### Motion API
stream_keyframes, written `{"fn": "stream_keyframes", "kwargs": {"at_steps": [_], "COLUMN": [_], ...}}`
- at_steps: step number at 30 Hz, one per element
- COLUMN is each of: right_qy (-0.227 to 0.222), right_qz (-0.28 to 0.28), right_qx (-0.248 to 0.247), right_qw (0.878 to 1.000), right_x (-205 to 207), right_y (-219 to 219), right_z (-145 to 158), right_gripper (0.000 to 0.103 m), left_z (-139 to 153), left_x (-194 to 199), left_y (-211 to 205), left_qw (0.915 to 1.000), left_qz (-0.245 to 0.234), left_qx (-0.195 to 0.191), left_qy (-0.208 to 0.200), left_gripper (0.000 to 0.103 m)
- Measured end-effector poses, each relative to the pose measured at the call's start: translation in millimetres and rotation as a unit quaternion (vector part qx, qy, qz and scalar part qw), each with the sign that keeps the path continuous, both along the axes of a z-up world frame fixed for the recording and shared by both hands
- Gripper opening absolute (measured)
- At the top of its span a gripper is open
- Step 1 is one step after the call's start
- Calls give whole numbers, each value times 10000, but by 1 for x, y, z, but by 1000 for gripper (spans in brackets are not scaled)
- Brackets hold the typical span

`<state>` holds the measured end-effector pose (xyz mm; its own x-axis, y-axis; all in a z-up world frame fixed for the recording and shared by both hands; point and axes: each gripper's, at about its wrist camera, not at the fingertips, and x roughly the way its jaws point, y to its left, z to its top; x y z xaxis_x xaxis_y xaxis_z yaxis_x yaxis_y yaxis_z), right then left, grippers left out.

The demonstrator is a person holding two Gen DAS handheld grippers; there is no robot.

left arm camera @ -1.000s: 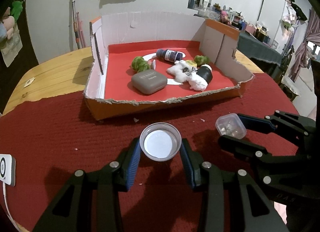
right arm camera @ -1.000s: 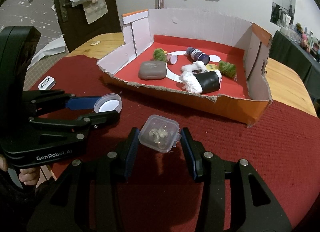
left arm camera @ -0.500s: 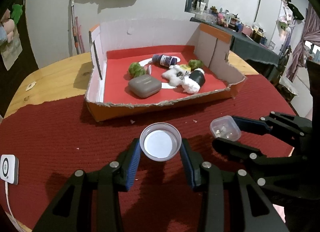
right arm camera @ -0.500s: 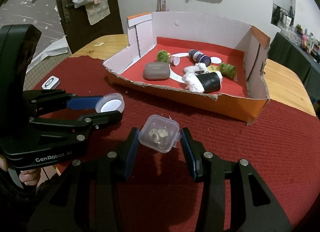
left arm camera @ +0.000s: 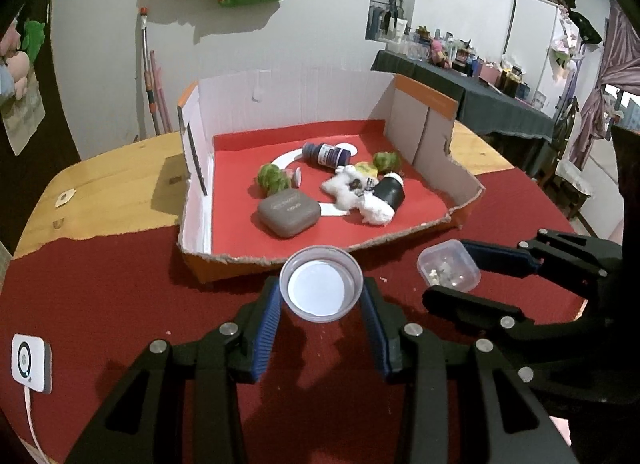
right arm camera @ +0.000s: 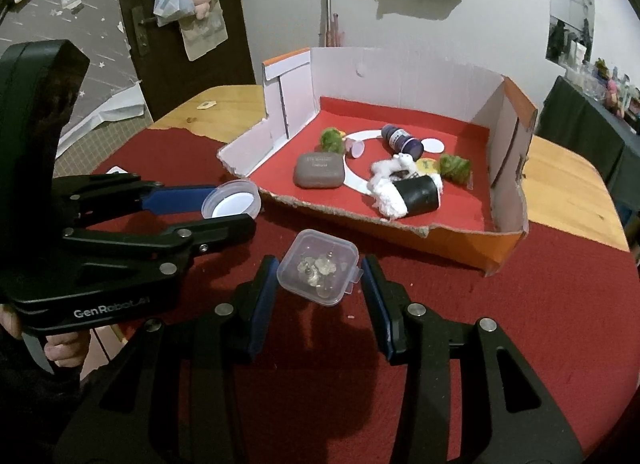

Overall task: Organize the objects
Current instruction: 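Lift the lid and container with both tools and carry them over the box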

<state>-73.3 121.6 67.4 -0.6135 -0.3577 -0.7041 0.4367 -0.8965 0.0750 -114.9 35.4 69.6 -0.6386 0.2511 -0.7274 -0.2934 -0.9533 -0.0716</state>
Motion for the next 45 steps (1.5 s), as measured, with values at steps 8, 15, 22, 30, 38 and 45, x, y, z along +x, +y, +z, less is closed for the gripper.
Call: {"fn": "stream_keyframes", "kwargs": {"at_steps": [8,15,22,30,38,45], "right_qy": [50,32,-36,-250,-617,-852], "right_qz": [-4,-24,-67,-74,64,209], "right_qx": [-27,-47,-68,-102,-200,-307], "right_qw": [10000,10000,9999,9996,9979,9957], "right_x": [-11,-26,-44,-66,-82,-90], "right_y": [2,6,10,13,12,10], "right_z": [9,14,15,7,-7,-13], "right_gripper": [41,41,41,41,41,41], "left_z": [4,10,10,-4,-17,-21], "left_x": [-12,-26,-45,-68,-80,-83], "left_y": [1,3,7,11,11,5], "left_qw": [10000,10000,9999,9987,9963,9957], "left_qz": [-9,-41,-95,-176,-357,-340], "left_qx": [10,1,-51,-146,-107,-170], "left_qy": [-19,-26,-130,-452,-777,-849], "left_gripper": [42,42,42,42,42,42]}}
